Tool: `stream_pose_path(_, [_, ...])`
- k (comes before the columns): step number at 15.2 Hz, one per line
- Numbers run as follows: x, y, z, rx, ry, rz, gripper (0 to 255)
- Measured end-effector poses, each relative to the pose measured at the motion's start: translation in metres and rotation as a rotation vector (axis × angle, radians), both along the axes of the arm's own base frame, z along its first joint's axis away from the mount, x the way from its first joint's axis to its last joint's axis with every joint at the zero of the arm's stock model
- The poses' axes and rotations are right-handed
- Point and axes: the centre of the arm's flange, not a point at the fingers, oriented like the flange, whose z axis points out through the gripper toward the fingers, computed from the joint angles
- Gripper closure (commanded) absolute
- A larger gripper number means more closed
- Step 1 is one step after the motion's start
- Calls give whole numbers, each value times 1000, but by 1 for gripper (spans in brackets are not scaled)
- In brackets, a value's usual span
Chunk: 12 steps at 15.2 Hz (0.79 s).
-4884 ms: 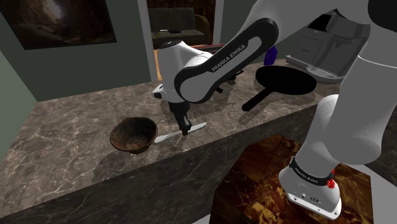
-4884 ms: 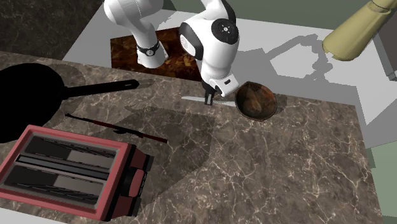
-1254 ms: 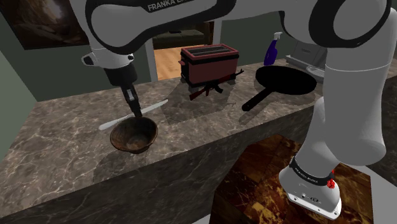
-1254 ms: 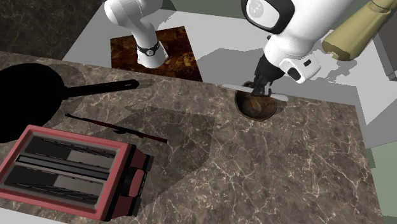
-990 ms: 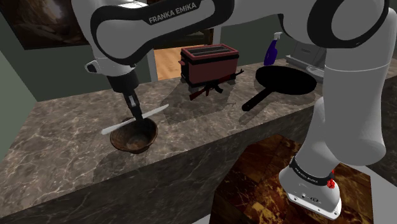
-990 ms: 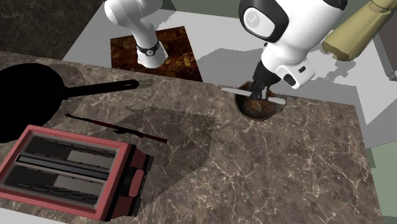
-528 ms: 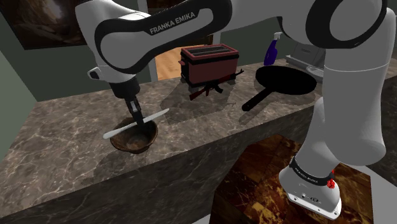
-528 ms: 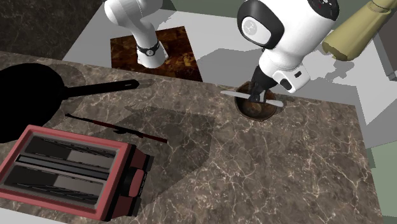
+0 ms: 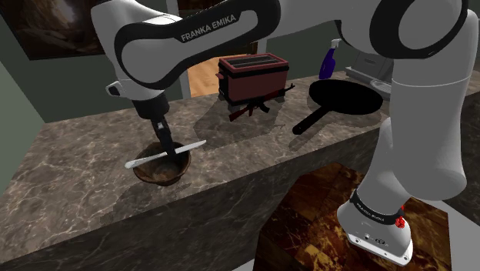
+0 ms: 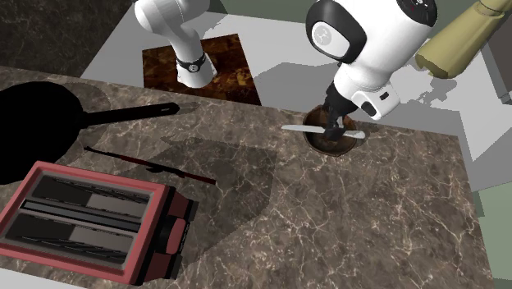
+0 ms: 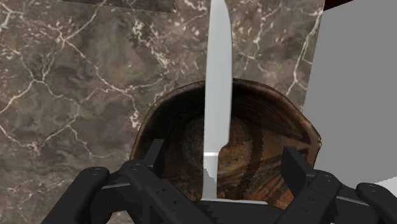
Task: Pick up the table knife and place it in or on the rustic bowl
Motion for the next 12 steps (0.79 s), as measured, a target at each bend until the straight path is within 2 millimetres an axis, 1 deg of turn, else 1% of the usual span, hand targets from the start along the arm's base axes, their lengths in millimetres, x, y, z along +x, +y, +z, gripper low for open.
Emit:
stream_pose_path(1, [0,0,0,0,0,0,0])
stream_pose_path(2, [1,0,7,0,0,0,0])
stream_pose_path(5, [2,3,38,1,-1,0,0])
stream_pose_path(6, [2,3,45,1,-1,0,0])
stream_pose_path(8, [3,3,49,0,-1,0,0])
stream_pose_path(12, [4,3,50,0,0,0,0])
